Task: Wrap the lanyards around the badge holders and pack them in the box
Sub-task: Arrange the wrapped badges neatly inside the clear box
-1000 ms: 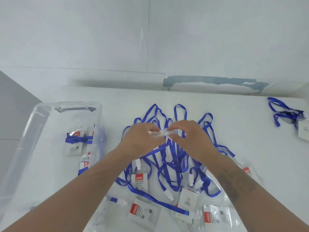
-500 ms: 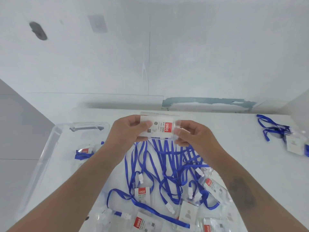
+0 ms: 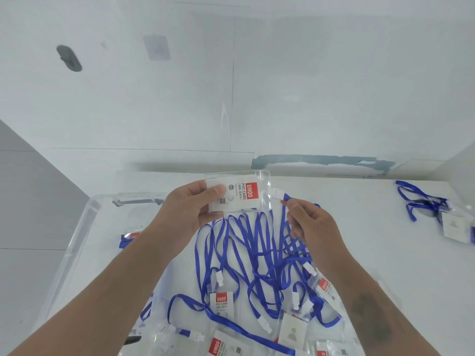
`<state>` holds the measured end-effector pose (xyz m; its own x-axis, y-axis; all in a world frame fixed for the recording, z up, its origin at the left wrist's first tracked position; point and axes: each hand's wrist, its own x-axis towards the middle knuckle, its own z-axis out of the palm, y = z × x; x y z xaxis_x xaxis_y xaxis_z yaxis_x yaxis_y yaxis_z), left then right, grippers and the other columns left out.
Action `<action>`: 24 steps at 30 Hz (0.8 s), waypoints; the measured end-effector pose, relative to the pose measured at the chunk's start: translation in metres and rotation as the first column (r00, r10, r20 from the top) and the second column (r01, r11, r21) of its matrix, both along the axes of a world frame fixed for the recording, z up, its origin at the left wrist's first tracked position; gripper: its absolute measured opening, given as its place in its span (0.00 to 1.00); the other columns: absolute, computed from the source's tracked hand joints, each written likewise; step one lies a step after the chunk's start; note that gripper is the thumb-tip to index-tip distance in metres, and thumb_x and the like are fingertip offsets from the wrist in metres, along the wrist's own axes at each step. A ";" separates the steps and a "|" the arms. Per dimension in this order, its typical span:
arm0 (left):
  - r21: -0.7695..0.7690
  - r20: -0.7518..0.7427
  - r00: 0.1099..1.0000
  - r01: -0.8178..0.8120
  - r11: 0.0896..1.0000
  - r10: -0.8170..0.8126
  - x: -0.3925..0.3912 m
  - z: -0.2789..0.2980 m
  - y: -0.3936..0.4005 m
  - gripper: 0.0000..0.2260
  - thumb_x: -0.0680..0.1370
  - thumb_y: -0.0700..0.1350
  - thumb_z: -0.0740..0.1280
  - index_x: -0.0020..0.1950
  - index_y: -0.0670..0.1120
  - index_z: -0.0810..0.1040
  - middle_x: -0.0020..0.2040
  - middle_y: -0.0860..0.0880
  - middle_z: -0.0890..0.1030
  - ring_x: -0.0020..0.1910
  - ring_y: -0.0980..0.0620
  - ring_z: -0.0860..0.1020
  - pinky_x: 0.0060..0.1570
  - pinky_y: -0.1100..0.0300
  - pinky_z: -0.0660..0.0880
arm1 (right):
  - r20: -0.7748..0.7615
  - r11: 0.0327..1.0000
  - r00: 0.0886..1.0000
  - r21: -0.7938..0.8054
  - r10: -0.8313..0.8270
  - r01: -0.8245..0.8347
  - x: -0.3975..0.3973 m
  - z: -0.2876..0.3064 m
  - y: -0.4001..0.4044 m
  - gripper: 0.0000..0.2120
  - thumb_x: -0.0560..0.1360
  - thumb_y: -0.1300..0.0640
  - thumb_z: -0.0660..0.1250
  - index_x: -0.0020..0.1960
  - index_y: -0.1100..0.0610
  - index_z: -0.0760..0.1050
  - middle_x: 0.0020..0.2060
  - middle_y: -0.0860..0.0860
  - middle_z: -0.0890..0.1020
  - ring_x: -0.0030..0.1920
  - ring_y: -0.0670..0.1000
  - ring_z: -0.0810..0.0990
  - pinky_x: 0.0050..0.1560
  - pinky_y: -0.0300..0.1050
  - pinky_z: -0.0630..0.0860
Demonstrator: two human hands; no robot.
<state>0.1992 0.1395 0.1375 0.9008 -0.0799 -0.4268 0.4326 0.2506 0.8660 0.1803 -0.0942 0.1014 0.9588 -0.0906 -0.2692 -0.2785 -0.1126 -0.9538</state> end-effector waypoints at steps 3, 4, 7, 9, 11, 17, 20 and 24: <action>-0.082 -0.025 1.000 -0.004 0.997 0.002 -0.001 0.001 -0.002 0.07 0.78 0.42 0.68 0.54 0.44 0.82 0.51 0.45 0.86 0.47 0.51 0.85 0.40 0.63 0.82 | 0.008 0.998 1.000 -0.048 -0.030 0.030 0.000 0.005 0.003 0.12 0.81 0.52 0.61 0.42 0.51 0.80 0.25 0.44 0.74 0.25 0.43 0.66 0.28 0.34 0.68; -0.115 -0.038 0.999 -0.006 0.993 0.002 -0.002 0.001 -0.006 0.07 0.78 0.42 0.68 0.54 0.44 0.82 0.51 0.45 0.86 0.47 0.51 0.85 0.40 0.63 0.82 | 0.011 0.996 1.000 -0.087 -0.019 0.020 -0.001 0.005 0.008 0.13 0.81 0.52 0.61 0.41 0.51 0.80 0.24 0.44 0.73 0.24 0.43 0.65 0.27 0.33 0.67; -0.163 -0.058 0.998 -0.014 0.986 0.005 -0.003 0.000 -0.023 0.07 0.78 0.42 0.68 0.54 0.43 0.82 0.51 0.45 0.86 0.46 0.51 0.85 0.41 0.62 0.82 | -0.006 0.978 0.998 -0.196 0.070 -0.070 -0.008 0.002 0.032 0.17 0.82 0.52 0.59 0.37 0.56 0.76 0.23 0.46 0.71 0.22 0.44 0.62 0.23 0.33 0.62; -0.131 -0.051 0.998 -0.035 0.991 0.028 -0.002 -0.003 -0.033 0.07 0.78 0.42 0.69 0.54 0.43 0.82 0.51 0.45 0.86 0.47 0.50 0.85 0.47 0.59 0.81 | 0.001 0.971 0.993 -0.211 0.118 -0.115 -0.012 0.000 0.048 0.17 0.82 0.53 0.59 0.36 0.56 0.75 0.21 0.44 0.70 0.23 0.44 0.61 0.24 0.34 0.61; -0.054 -0.033 0.996 -0.082 0.995 0.080 -0.002 -0.005 -0.039 0.06 0.78 0.41 0.69 0.54 0.43 0.83 0.50 0.45 0.86 0.48 0.49 0.85 0.50 0.57 0.81 | 0.036 0.949 0.984 -0.273 0.175 -0.159 -0.015 0.002 0.059 0.17 0.82 0.53 0.58 0.36 0.51 0.73 0.22 0.41 0.73 0.21 0.43 0.64 0.25 0.33 0.62; 0.337 0.123 0.984 -0.162 0.928 0.127 0.001 -0.014 -0.033 0.03 0.76 0.42 0.72 0.48 0.49 0.84 0.44 0.51 0.87 0.44 0.52 0.85 0.47 0.57 0.83 | -0.045 0.634 0.888 -0.683 0.459 -0.362 -0.021 0.016 0.052 0.14 0.83 0.45 0.54 0.46 0.47 0.75 0.39 0.46 0.81 0.37 0.44 0.77 0.43 0.44 0.78; 0.484 0.168 0.985 -0.109 0.868 0.030 -0.001 -0.018 -0.029 0.06 0.76 0.44 0.72 0.43 0.55 0.83 0.44 0.53 0.86 0.44 0.52 0.85 0.49 0.53 0.83 | -0.088 0.517 0.858 -0.765 0.506 -0.384 -0.018 0.039 0.047 0.13 0.82 0.46 0.56 0.57 0.45 0.78 0.49 0.43 0.83 0.46 0.44 0.80 0.49 0.39 0.77; 0.572 0.133 0.980 0.046 0.819 -0.148 -0.007 -0.022 -0.020 0.04 0.76 0.45 0.72 0.45 0.54 0.85 0.39 0.55 0.86 0.41 0.55 0.85 0.48 0.55 0.82 | -0.047 0.509 0.823 -0.765 0.566 -0.393 -0.002 0.071 0.035 0.09 0.80 0.46 0.62 0.53 0.41 0.80 0.46 0.38 0.83 0.45 0.38 0.79 0.49 0.38 0.76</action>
